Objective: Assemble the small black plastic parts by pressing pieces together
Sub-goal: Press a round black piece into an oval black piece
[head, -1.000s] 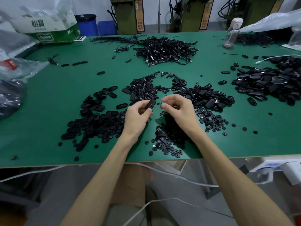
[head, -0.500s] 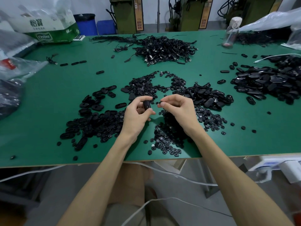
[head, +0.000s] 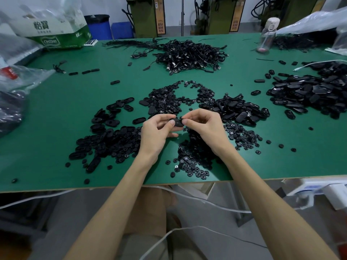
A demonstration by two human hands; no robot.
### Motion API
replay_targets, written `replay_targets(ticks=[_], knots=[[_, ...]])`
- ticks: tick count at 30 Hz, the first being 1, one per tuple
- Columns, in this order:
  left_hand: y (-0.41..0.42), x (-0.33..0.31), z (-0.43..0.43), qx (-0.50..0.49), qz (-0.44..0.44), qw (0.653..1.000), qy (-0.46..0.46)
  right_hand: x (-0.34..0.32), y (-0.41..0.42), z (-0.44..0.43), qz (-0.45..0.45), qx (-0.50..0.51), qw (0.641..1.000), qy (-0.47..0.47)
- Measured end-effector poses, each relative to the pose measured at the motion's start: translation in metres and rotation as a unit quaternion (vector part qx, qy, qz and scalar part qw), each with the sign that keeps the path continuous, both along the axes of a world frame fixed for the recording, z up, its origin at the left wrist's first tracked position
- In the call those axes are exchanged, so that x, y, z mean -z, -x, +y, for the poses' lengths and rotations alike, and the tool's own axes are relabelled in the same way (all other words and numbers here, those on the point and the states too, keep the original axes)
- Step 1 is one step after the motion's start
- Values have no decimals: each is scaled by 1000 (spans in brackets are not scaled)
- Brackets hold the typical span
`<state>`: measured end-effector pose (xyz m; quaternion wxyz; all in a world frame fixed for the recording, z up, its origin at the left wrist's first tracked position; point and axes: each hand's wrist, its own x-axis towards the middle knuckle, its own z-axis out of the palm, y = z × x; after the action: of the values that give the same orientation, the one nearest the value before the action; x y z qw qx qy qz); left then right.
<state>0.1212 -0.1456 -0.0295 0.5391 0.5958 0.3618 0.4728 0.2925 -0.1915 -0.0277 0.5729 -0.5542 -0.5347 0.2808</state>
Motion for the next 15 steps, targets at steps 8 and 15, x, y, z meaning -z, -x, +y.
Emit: replay_targets(ticks=[8, 15], knots=[[0, 2, 0, 12, -13, 1000, -1, 0, 3, -1, -41, 26, 999, 4], [-1, 3, 0, 15, 0, 999, -29, -2, 5, -3, -63, 23, 998, -2]])
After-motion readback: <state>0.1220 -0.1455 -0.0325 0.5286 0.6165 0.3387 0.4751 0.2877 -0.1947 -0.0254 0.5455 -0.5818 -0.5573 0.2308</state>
